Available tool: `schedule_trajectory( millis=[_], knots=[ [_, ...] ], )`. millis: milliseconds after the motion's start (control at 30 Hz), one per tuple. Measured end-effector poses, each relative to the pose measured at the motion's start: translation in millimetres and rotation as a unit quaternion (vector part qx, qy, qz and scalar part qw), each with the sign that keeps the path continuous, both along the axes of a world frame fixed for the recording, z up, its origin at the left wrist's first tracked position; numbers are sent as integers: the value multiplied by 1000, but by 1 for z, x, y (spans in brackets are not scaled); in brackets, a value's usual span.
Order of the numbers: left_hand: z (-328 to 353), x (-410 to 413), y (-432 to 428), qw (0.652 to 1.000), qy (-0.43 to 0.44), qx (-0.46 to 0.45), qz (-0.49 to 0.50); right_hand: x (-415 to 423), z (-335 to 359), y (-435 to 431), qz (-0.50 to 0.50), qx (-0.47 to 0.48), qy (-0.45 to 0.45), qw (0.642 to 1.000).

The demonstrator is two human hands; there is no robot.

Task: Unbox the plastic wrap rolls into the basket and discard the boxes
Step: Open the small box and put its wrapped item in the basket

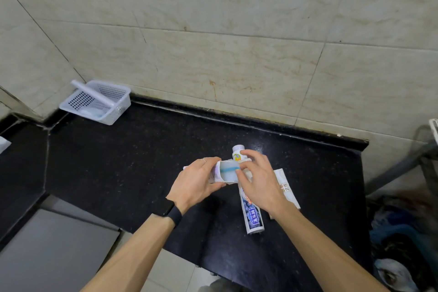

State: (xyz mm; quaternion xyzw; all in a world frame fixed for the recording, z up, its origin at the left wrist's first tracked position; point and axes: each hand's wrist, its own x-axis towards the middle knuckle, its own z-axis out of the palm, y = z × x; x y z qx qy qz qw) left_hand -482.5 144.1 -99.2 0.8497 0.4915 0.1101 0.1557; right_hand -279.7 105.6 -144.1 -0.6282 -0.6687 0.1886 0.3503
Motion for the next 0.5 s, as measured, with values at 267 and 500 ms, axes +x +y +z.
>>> schedule_trajectory(
  millis=[267,500],
  knots=[
    [-3,12,1,1000,17,19,-10,9,9,-9,-38,-148,107,982],
    [-3,23,1,998,49,25,-27,7,1,-9,-58,-176,117,976]
  ],
)
